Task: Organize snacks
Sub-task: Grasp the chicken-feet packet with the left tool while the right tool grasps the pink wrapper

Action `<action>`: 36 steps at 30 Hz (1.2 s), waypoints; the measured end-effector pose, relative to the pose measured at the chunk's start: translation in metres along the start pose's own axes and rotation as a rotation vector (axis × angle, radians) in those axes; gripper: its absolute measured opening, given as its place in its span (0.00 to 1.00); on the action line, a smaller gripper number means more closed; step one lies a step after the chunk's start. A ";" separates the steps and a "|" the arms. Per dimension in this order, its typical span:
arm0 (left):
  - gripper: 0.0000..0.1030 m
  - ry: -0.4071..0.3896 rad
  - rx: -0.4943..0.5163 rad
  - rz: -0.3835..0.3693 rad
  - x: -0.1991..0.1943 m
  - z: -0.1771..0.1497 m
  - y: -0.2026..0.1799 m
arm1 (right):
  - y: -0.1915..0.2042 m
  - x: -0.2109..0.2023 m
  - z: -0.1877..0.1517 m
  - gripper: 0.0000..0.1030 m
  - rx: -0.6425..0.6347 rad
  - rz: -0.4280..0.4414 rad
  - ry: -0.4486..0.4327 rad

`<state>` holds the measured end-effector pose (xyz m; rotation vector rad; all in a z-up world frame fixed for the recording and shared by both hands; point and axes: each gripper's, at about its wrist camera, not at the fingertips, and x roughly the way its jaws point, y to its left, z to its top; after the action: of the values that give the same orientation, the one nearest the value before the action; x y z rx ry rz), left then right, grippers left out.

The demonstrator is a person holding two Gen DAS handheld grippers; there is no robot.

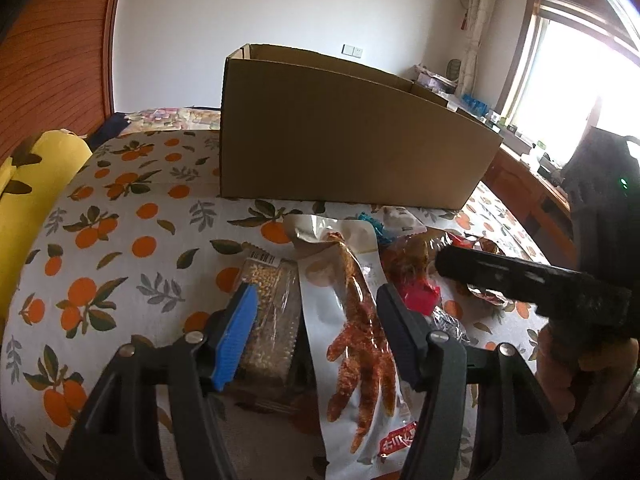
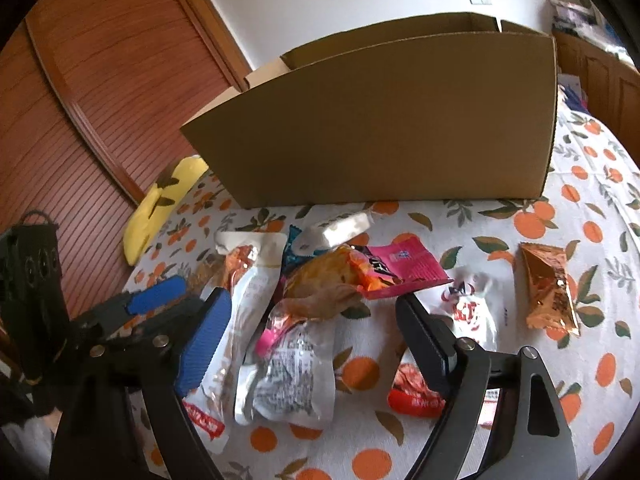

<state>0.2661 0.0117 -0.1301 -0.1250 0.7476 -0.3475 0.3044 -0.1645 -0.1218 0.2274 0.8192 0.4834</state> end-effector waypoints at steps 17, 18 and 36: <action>0.60 0.007 0.031 0.036 0.003 -0.001 -0.006 | -0.012 0.029 0.016 0.47 0.081 -0.012 0.055; 0.60 0.008 0.035 0.042 0.002 -0.001 -0.008 | -0.012 0.028 0.016 0.46 0.079 -0.016 0.055; 0.60 0.108 0.161 0.133 0.028 0.015 -0.041 | -0.023 -0.009 -0.001 0.42 -0.011 0.012 -0.025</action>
<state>0.2844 -0.0372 -0.1277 0.0959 0.8273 -0.2880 0.3062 -0.1887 -0.1250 0.2285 0.7911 0.4956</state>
